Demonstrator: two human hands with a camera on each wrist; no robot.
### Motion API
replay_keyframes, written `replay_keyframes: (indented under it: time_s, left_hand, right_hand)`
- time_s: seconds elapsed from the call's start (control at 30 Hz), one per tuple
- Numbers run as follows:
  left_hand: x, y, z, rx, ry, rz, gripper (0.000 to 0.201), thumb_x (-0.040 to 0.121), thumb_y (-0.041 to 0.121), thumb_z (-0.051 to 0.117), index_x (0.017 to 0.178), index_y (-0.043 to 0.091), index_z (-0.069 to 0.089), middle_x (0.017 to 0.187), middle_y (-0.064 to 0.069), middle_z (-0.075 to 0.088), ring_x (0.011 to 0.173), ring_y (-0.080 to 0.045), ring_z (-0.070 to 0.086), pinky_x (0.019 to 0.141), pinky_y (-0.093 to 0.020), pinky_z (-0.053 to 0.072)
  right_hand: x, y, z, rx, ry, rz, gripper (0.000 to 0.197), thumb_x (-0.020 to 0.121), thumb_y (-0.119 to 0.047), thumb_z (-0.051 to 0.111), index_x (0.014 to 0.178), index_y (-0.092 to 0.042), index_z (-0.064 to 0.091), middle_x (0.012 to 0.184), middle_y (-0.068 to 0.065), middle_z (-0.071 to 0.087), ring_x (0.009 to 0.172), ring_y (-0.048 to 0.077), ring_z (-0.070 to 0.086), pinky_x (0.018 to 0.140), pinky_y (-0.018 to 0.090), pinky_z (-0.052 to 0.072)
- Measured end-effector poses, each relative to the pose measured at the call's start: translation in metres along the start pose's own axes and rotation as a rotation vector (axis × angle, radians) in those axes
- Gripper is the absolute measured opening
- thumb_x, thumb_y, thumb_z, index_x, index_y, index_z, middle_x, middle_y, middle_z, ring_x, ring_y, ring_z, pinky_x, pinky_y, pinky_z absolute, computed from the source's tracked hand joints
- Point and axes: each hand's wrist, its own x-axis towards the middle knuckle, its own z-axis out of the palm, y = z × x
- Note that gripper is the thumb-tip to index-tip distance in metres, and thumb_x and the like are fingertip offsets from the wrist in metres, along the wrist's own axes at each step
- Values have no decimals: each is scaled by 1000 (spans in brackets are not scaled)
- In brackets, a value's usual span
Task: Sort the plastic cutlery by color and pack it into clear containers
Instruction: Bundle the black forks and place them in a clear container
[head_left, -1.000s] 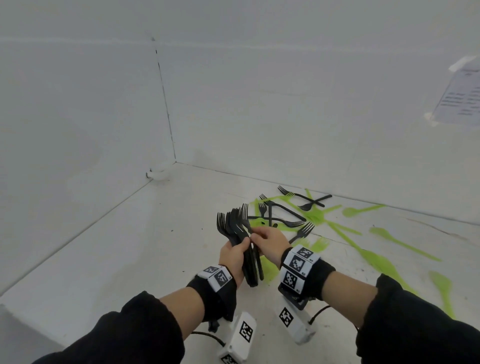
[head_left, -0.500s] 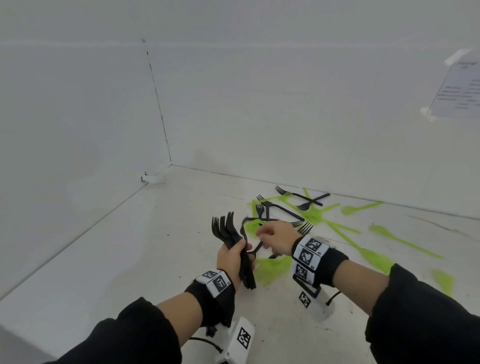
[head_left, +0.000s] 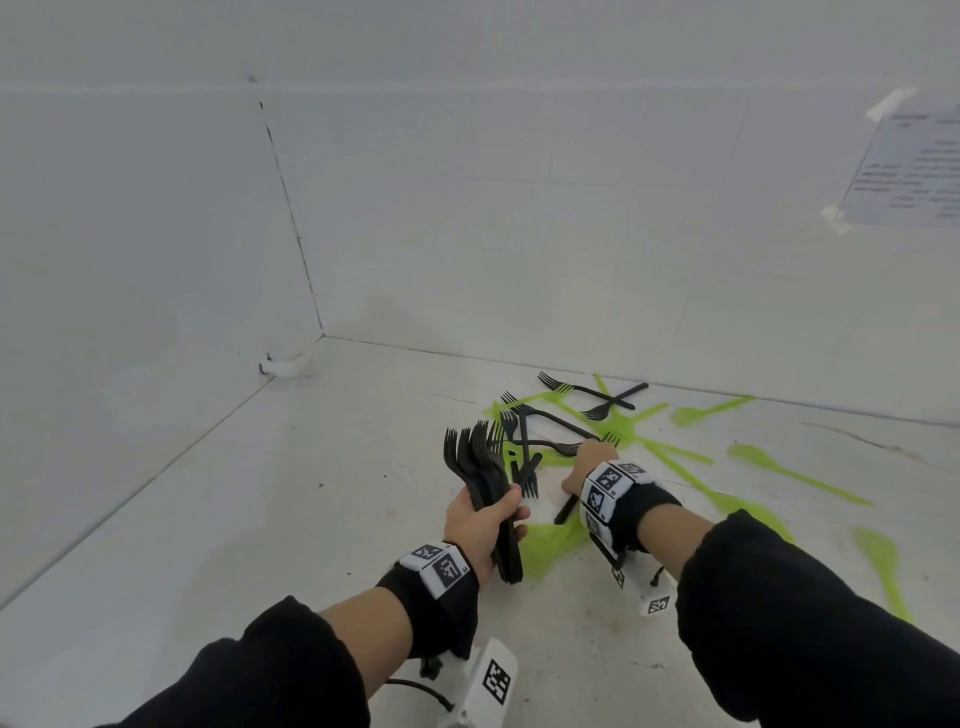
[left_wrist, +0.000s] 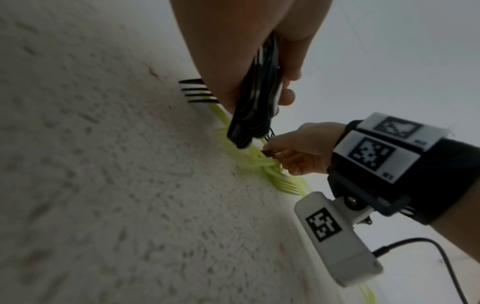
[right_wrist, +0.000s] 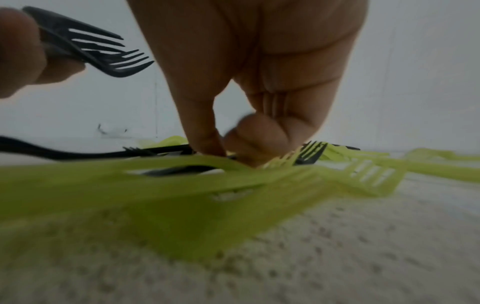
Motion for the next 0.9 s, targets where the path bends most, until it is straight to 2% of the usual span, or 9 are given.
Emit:
replay_keyframes:
  time_s: [0.07, 0.13, 0.2, 0.3, 0.37, 0.43, 0.63, 0.8, 0.9]
  left_hand:
    - [2, 0, 1, 22, 2, 15, 11, 87, -2, 59, 81, 7, 55, 70, -8, 55, 59, -15, 55, 53, -25, 51]
    - [4, 0, 0, 29, 13, 17, 14, 87, -3, 59, 78, 6, 54, 66, -8, 51, 56, -15, 51, 50, -23, 51]
    - [6, 1, -1, 17, 25, 10, 15, 87, -4, 59, 77, 6, 53, 66, -8, 50, 56, -16, 49, 49, -23, 50]
    - [10, 3, -4, 1, 37, -11, 14, 88, -3, 59, 78, 5, 53, 65, -9, 50, 55, -17, 49, 48, -25, 49]
    - [11, 5, -4, -1, 39, -30, 13, 88, -2, 59, 78, 6, 53, 62, -9, 50, 55, -17, 49, 48, -25, 49]
    - [13, 7, -4, -5, 41, -44, 14, 88, -2, 59, 78, 6, 53, 61, -8, 49, 54, -17, 49, 48, -26, 48]
    - [21, 16, -11, -71, 99, -22, 9, 91, 9, 57, 85, 6, 51, 70, -5, 52, 43, -11, 44, 40, -21, 41]
    - [26, 20, -18, -168, 154, -41, 13, 95, 15, 52, 87, 5, 51, 71, -7, 52, 41, -12, 41, 38, -18, 37]
    - [24, 22, -17, -148, 144, -29, 12, 95, 7, 49, 84, 5, 49, 69, -6, 53, 41, -11, 42, 38, -18, 37]
  right_hand:
    - [4, 6, -4, 42, -9, 38, 25, 93, -19, 49, 72, -8, 41, 68, 1, 35, 81, 17, 54, 54, 19, 33]
    - [9, 16, -8, 256, 33, 86, 23, 91, -18, 54, 106, -2, 53, 84, 6, 41, 106, 26, 55, 59, 24, 34]
    - [14, 22, -12, 594, 37, 134, 40, 90, -14, 54, 125, 5, 49, 86, 7, 45, 88, 23, 56, 48, 19, 38]
    - [22, 19, -22, 845, 41, 134, 32, 94, -12, 43, 122, 0, 52, 77, 6, 51, 67, 20, 54, 48, 21, 47]
    - [24, 8, -29, 626, 196, -17, 24, 92, -15, 46, 109, -4, 59, 85, 7, 56, 83, 27, 57, 66, 24, 40]
    - [24, -2, -32, 412, 251, -280, 12, 88, -12, 50, 93, -13, 60, 78, -1, 55, 84, 24, 53, 70, 21, 34]
    - [36, -16, -17, -68, -139, -822, 32, 79, -30, 71, 109, -20, 69, 83, -10, 49, 85, 10, 49, 67, 13, 33]
    - [48, -28, 4, -51, -223, -781, 35, 74, -26, 76, 108, -17, 70, 72, -19, 47, 88, 10, 52, 70, 14, 34]
    - [54, -26, -3, -64, -186, -734, 25, 80, -23, 71, 102, -10, 70, 77, -11, 55, 90, 15, 55, 67, 17, 35]
